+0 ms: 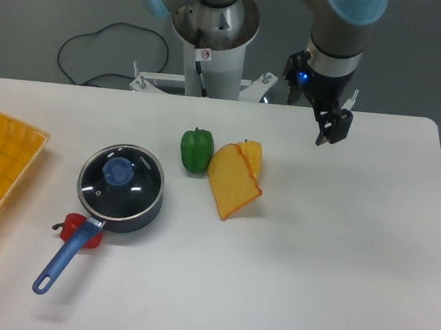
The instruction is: Open the lid
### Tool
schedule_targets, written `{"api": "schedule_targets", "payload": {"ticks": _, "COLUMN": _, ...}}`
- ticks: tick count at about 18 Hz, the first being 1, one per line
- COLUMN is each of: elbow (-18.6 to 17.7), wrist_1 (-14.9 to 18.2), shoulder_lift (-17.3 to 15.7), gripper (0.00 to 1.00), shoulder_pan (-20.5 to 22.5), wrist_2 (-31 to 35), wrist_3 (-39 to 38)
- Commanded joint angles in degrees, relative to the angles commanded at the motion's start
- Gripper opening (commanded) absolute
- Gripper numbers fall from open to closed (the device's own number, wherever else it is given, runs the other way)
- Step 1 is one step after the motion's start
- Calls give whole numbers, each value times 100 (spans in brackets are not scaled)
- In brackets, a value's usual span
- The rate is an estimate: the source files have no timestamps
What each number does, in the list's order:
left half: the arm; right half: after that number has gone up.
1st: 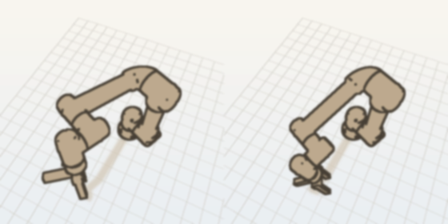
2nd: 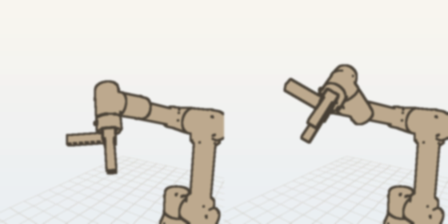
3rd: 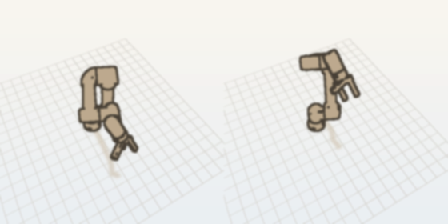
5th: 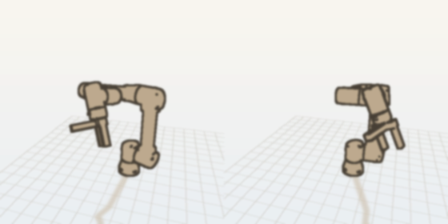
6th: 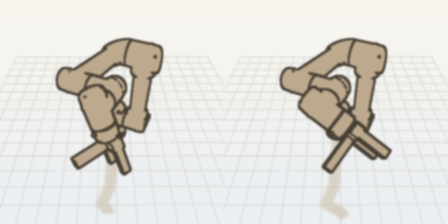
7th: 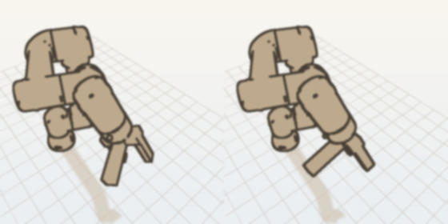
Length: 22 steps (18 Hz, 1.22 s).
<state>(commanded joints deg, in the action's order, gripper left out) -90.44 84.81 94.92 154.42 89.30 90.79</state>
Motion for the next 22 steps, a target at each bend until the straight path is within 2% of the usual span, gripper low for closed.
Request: {"api": "schedule_targets", "payload": {"ticks": 22, "elbow": -220, "wrist_1": -9, "shoulder_lift": 132, "gripper": 100, "shoulder_pan": -316, "wrist_2": 8, "wrist_3": -369}}
